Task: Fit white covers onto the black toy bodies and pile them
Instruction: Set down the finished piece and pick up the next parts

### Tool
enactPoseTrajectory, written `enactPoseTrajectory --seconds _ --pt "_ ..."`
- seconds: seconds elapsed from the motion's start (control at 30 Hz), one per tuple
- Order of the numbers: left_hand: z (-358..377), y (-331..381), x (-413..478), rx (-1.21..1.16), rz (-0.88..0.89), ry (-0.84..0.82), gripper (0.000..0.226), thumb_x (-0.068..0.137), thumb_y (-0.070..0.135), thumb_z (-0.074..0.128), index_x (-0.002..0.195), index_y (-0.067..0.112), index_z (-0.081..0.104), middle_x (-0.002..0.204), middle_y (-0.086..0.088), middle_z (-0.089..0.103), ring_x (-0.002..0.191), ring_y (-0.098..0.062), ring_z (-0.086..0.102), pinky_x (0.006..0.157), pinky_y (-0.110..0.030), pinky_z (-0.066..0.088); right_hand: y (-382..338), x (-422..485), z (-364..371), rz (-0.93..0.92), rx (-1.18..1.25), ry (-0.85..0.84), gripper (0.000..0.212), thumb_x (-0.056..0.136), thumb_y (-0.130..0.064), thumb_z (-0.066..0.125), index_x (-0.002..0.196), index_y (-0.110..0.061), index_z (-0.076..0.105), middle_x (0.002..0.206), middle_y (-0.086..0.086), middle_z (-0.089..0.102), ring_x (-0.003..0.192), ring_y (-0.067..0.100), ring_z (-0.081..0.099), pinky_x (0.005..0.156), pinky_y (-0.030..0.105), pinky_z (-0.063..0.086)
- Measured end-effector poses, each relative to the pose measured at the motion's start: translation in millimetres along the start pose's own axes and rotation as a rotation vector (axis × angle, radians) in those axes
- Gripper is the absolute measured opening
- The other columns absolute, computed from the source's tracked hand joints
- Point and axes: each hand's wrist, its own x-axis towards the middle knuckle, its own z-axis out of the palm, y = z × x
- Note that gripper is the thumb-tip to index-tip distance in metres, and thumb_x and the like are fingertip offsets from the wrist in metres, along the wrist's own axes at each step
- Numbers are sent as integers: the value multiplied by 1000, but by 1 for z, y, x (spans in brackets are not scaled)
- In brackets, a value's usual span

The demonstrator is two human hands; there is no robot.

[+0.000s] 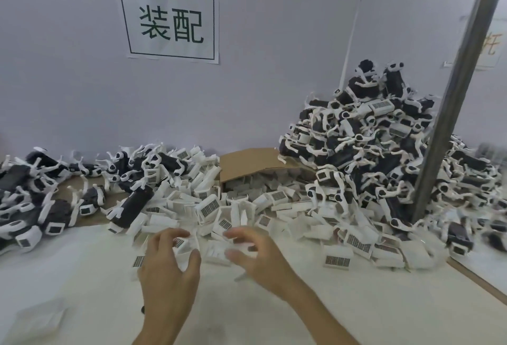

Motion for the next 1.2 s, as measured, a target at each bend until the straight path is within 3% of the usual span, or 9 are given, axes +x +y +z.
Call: enactPoseTrajectory --seconds 0.1,0.2,0.37,0.43,0.67,0.8,0.93,1.1,1.2 --pt "-2 0 1 10 -32 4 34 84 2 73 103 25 56 115 2 50 105 -27 59 97 -56 42 1 -13 21 -49 -86 -238 46 77 -47 78 120 -43 64 128 -27 57 124 -11 46 107 19 34" --pt "-3 -1 3 -56 -98 10 29 87 3 70 104 23 57 116 2 52 107 -24 58 99 -52 41 -6 -19 12 -83 -69 -459 55 72 -35 86 123 -42 64 135 -26 55 132 -6 43 114 28 33" --pt "-7 -5 4 -116 -146 12 25 89 5 66 107 22 59 117 3 53 107 -16 55 88 -33 41 -7 -24 -5 -71 -195 -736 58 74 -26 87 124 -44 64 141 -34 46 134 -15 36 106 7 28" --pt "-7 -8 5 -117 -155 17 25 89 6 65 107 23 59 117 4 53 106 -12 54 85 -28 37 -3 -24 2 -82 -247 -675 49 75 -23 86 118 -40 68 138 -32 48 128 -17 40 99 0 29" --pt "-2 -17 6 -77 -185 -28 26 90 9 65 108 26 58 123 4 52 109 -17 54 95 -37 41 5 -23 15 -60 -188 -445 25 72 -23 86 82 -40 71 117 -25 63 111 -14 54 84 -2 33" --pt "-6 -22 13 -119 -170 -58 32 92 9 64 118 25 54 127 6 46 111 -10 50 86 -22 39 6 -23 17 -36 -189 -395 34 70 -26 86 94 -41 69 105 -32 65 106 -15 54 83 -3 32" --pt "-28 -34 43 -112 -164 84 45 92 9 63 131 24 48 128 10 41 100 9 52 80 -21 41 8 -21 17 -46 -143 -300 51 68 -20 88 101 -49 64 103 -17 63 99 -9 58 84 4 38" --pt "-57 -73 90 -6 -349 209 58 89 10 67 142 12 43 137 -5 51 119 -24 51 99 -39 40 7 -18 15 -67 -54 -149 63 70 0 81 111 -44 64 96 -7 51 68 0 52 65 14 44" --pt "-64 -97 119 92 -484 167 65 90 12 66 148 8 38 143 -14 52 128 -35 51 103 -43 41 7 -18 14 -106 -56 -90 44 76 1 79 100 -35 71 91 -6 54 69 0 52 64 15 42"
